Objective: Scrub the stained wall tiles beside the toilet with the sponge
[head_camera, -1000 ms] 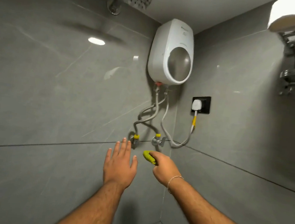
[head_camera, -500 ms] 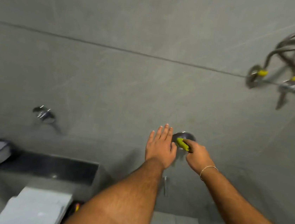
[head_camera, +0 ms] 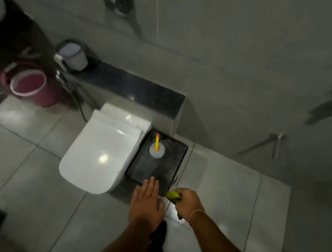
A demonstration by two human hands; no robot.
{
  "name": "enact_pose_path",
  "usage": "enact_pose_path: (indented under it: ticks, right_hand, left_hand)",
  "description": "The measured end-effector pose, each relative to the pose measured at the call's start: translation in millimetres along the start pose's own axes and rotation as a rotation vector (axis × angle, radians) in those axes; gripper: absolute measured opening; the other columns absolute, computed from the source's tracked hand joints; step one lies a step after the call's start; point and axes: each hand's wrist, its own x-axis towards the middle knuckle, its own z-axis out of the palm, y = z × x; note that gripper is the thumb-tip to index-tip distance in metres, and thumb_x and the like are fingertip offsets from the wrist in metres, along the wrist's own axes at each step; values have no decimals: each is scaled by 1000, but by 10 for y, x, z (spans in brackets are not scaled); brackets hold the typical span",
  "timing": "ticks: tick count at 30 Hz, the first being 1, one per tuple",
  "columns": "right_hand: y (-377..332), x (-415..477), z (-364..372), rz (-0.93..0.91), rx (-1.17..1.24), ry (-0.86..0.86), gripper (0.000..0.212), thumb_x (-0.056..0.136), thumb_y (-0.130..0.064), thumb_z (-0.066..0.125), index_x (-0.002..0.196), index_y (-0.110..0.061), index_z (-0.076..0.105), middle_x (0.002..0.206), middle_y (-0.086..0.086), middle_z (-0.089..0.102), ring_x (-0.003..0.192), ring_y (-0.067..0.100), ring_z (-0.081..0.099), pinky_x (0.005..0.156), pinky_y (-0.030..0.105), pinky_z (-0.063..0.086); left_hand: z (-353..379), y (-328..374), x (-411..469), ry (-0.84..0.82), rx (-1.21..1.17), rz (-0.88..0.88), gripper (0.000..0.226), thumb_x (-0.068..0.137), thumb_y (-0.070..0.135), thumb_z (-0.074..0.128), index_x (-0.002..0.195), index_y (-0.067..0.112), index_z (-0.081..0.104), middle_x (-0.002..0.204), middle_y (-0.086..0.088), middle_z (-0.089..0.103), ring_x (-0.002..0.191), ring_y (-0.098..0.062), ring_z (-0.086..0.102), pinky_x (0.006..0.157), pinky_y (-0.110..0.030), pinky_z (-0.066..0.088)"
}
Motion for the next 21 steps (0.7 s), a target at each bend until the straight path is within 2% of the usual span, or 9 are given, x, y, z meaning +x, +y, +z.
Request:
enact_pose_path:
  ticks: [3,7,10,12,15,18,21]
  right_hand:
    - [187,361,620,101,38,-51,20,85,-7,60,96,-12,76,93,16,75,83,37,74,73,45,65]
    - [397,912,1140,138,71,84,32,89,-7,60,116,-18,73,112,13,74,104,34,71,89,38,61]
    - [459,1377,1425,85,137,222,40,98,-15,57,135,-27,62,126,11,70,115,34,66,100,38,56]
    - [462,1659,1559,16,153,285,47,100,-16,56,145,-27,52,141,11,61,131,34,56,111,42,49]
    - [611,1972,1763,-155,-10,198,53,99,-20,61,151,-15,47,160,11,41,148,32,37,123,41,34]
    - [734,1826,1826,-220,-107,137,55,94,-28,70,144,-12,55,159,12,42,148,32,36,122,42,33]
    - [978,1355,1755,-208,-133,302,57,99,-32,61,152,-16,46,165,9,32,154,29,24,125,48,25]
  left_hand:
    - [596,-397,113,-88,9,-55,71,104,43,25,167,22,1,176,2,-6,163,-16,-6,132,-42,0]
    - [1213,-701,328,-148,-48,-97,70,104,43,25,167,24,2,176,4,-6,162,-14,-7,131,-41,0]
    - [1573,-901,495,-141,-50,-132,69,104,43,23,167,25,1,176,3,-6,163,-15,-6,132,-43,1]
    - [1718,-990,594,-145,-49,-153,69,105,42,22,167,24,0,176,3,-7,163,-16,-6,132,-43,1]
    - [1860,-1090,731,-141,-79,-192,68,106,42,24,167,23,1,176,3,-7,163,-16,-6,131,-43,0]
    - [1802,-1130,780,-92,-80,-227,68,106,41,26,168,22,2,176,2,-5,163,-17,-4,132,-43,0]
    - [1614,-921,668,-62,-1,-96,69,105,41,26,168,22,4,176,2,-4,163,-17,-5,132,-44,2]
